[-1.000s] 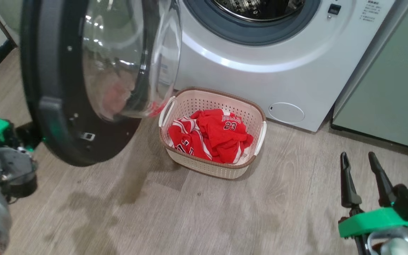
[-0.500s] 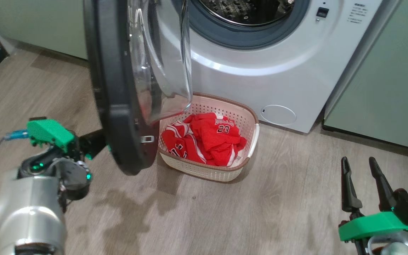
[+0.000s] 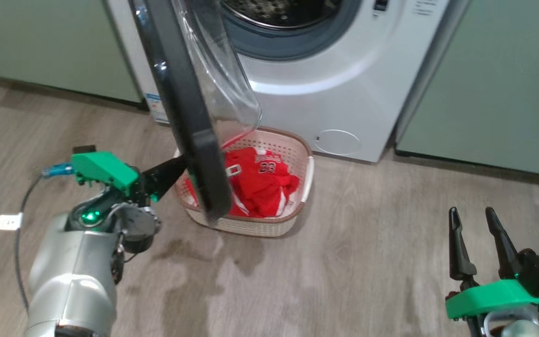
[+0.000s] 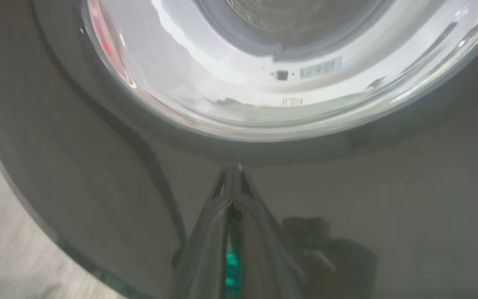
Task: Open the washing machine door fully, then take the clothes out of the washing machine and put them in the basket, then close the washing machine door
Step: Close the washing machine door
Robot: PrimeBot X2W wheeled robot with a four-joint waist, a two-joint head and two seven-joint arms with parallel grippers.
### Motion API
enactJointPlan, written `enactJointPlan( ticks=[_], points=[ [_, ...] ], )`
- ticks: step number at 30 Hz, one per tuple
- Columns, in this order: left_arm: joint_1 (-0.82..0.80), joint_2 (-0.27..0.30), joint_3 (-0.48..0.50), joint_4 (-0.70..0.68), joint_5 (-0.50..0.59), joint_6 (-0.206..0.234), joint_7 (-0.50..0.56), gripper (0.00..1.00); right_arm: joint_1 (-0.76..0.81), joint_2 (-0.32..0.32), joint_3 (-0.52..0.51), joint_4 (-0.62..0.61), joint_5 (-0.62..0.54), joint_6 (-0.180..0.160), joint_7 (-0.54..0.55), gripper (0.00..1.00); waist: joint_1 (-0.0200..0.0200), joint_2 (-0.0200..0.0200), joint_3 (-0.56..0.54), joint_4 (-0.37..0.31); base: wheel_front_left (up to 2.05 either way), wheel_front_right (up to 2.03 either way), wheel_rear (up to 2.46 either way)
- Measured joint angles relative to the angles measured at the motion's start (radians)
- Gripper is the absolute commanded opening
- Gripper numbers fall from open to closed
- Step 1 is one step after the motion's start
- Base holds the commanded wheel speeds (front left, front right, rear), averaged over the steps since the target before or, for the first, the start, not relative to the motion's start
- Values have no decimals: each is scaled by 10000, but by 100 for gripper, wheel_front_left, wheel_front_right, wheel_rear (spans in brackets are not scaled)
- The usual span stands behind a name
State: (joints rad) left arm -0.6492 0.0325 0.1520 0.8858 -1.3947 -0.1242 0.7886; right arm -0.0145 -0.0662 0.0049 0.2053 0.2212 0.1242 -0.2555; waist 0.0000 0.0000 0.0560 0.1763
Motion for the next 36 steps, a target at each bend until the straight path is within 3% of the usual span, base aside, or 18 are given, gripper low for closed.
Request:
enactJointPlan(
  ticks=[7, 13, 25, 36],
  points=[
    [39, -31, -2104, -468, -1496, 0, -1221, 0, -11, -35, 19, -4, 0, 0, 0, 100, 0, 0, 148, -884, 0, 0, 0],
    [-49, -67, -2878, -334, -1927, 0, -2516, 0, -44, -58, 111, -19, 0, 0, 0, 100, 0, 0, 329, -1724, 0, 0, 0],
    [-1424, -33, -2963, 259, -1770, 0, -4167, 0, -406, -46, 125, -134, -2, 0, 0, 100, 0, 0, 1128, -3222, 0, 0, 0],
    [-2376, 58, -2913, 556, -1540, 0, -4819, 0, -904, 6, 268, -167, -2, 0, 0, 100, 0, 0, 1872, -3873, 0, 0, 0]
  ],
)
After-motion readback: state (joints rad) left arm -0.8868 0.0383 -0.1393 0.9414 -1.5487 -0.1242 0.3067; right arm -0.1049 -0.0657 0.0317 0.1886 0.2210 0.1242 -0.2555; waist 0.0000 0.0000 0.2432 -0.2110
